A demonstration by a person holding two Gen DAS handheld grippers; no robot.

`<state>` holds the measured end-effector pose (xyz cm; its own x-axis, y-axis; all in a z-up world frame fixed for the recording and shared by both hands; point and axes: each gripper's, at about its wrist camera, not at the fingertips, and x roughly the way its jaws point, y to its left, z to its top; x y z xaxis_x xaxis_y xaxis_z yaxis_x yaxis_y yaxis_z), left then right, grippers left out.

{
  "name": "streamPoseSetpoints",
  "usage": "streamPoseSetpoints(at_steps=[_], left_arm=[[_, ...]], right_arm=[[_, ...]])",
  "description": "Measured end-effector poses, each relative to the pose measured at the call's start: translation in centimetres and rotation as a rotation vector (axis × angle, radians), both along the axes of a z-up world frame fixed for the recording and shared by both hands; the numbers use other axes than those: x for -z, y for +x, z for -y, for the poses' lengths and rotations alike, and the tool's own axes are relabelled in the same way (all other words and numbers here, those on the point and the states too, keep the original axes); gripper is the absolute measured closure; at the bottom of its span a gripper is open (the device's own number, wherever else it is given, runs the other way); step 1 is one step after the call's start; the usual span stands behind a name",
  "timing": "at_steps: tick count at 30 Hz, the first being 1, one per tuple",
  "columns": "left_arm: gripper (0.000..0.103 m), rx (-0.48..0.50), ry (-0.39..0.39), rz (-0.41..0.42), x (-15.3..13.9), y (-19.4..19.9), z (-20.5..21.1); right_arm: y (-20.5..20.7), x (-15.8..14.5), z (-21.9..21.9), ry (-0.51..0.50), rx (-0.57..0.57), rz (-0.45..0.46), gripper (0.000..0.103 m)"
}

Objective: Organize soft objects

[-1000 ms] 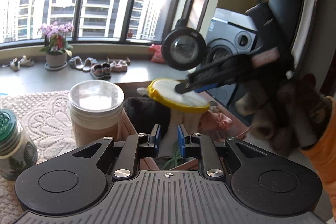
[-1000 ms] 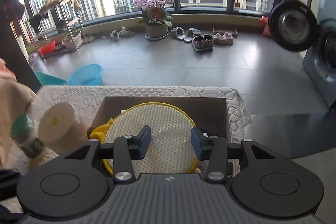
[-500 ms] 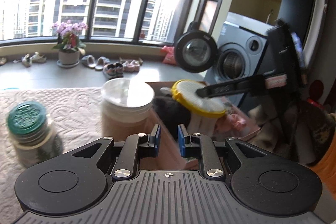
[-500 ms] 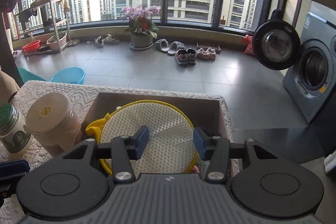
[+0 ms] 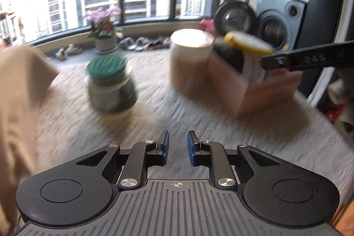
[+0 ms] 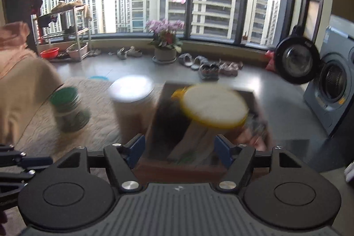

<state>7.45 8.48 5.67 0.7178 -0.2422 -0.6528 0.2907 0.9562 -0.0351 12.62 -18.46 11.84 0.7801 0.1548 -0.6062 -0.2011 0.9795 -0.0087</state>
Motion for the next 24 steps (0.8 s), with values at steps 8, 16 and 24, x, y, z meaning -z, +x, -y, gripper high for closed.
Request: streamPoseSetpoints(at_steps=[8,16,24], left_arm=[[0.078,-0.034,-0.031,-0.057,4.0,-1.1,0.1],[0.051,0.024,-0.053,-0.026,4.5,-1.1,3.2],[0.049,-0.027,-0.058,0.027,5.2,-0.1,5.6]], right_arm=[[-2.3,6.0,-1.8,-0.08,-0.004,-0.12,0.033],[-2.0,9.1,0.9,0.001,0.091,-0.185,0.018],[-2.1,10.3,2.2,0.02,0.119,-0.126,0.0]])
